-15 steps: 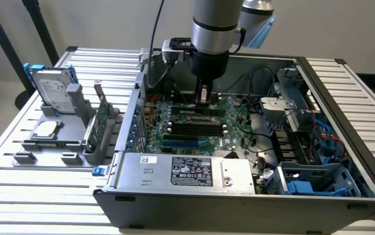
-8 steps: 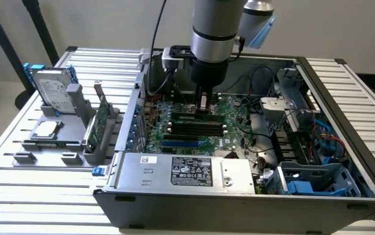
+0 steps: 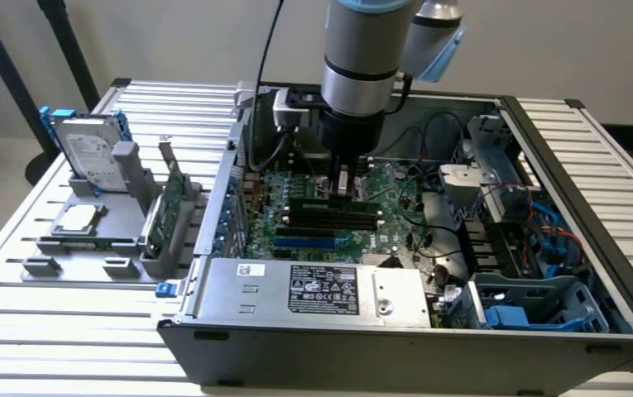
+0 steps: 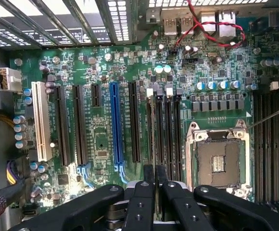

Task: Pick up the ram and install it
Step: 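Insert the ram into the slot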

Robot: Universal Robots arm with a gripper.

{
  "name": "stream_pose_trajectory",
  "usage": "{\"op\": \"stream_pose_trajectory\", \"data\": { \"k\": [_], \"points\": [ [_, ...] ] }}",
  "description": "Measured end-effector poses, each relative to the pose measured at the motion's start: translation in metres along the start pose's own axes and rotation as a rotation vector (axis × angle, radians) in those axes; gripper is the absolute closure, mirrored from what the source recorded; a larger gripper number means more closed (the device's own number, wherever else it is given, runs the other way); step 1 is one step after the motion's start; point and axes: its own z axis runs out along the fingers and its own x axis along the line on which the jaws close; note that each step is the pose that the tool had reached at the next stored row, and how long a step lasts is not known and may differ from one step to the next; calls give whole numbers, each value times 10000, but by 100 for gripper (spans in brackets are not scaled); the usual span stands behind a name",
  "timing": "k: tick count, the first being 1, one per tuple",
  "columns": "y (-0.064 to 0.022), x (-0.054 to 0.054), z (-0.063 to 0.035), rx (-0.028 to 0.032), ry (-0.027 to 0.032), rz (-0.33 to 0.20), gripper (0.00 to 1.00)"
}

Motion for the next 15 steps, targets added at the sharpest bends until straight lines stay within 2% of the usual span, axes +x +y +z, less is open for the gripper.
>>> {"op": "stream_pose_trajectory", "data": {
  "k": [4, 9, 15],
  "points": [
    [-1, 2, 54, 5, 70, 2, 87],
    [-2, -1, 102, 15, 189, 3, 87],
    [-4, -25, 108, 19, 231, -21, 87]
  ]
}}
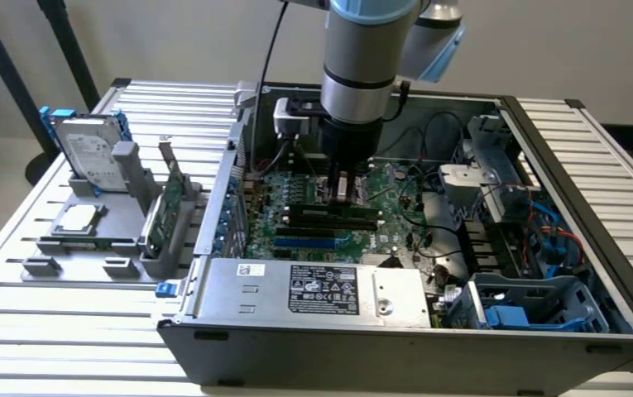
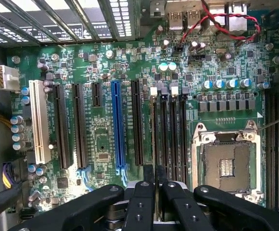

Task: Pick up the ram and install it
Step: 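Insert the ram into the slot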

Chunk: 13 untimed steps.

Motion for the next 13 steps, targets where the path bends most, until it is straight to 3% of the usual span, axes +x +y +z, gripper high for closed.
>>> {"op": "stream_pose_trajectory", "data": {
  "k": [7, 13],
  "points": [
    [-25, -29, 20, 7, 95, -80, 87],
    [-19, -114, 42, 18, 243, -104, 87]
  ]
}}
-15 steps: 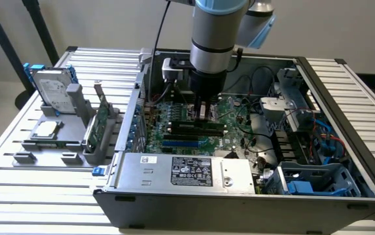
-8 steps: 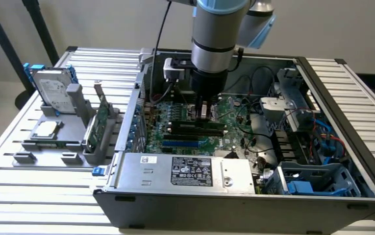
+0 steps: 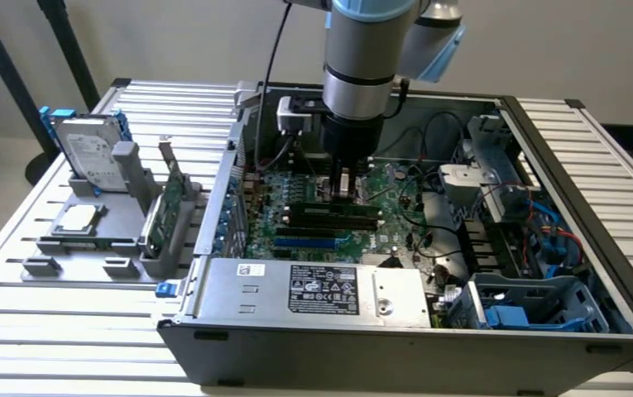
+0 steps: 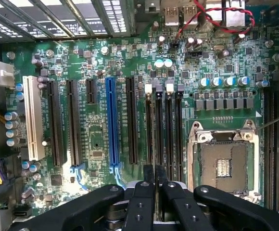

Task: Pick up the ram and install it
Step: 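Insert the ram into the slot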

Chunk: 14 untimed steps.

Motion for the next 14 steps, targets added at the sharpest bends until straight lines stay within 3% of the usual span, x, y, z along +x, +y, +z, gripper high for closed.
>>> {"op": "stream_pose_trajectory", "data": {
  "k": [9, 14],
  "points": [
    [-1, -3, 38, 14, 188, -35, 87],
    [0, -14, 45, 18, 234, -76, 87]
  ]
}}
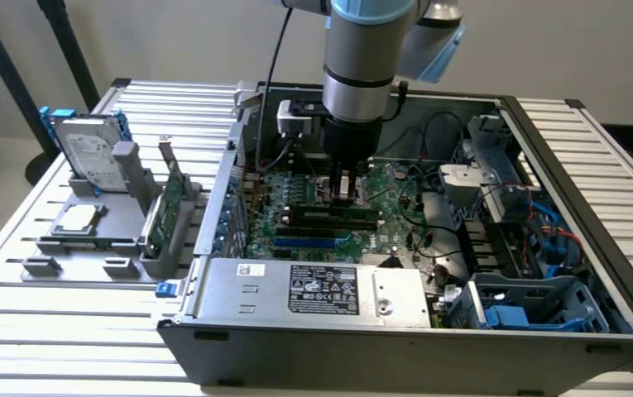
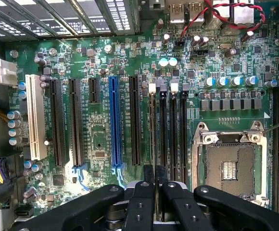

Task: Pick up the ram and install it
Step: 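Insert the ram into the slot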

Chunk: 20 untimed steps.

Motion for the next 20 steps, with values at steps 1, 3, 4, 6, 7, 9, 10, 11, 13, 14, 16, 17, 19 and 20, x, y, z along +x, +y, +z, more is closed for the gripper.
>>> {"op": "stream_pose_trajectory", "data": {
  "k": [1, 3, 4, 6, 7, 9, 10, 11, 13, 14, 16, 17, 19, 20],
  "points": [
    [0, -3, 1, 0, 8, -7, 87],
    [0, -8, 3, 2, 20, -23, 87],
    [1, -10, 4, 3, 25, -29, 87],
    [1, -14, 9, 4, 37, -44, 87],
    [1, -17, 11, 5, 44, -50, 87],
    [1, -22, 17, 6, 55, -62, 87],
    [1, -24, 19, 6, 62, -66, 87],
    [1, -26, 23, 6, 65, -69, 87],
    [1, -28, 29, 7, 68, -74, 87],
    [1, -29, 31, 7, 71, -75, 87],
    [1, -32, 35, 7, 75, -75, 87],
    [1, -33, 36, 7, 75, -76, 87],
    [5, -34, 49, 6, 75, -72, 87],
    [5, -34, 50, 6, 76, -71, 87]
  ]
}}
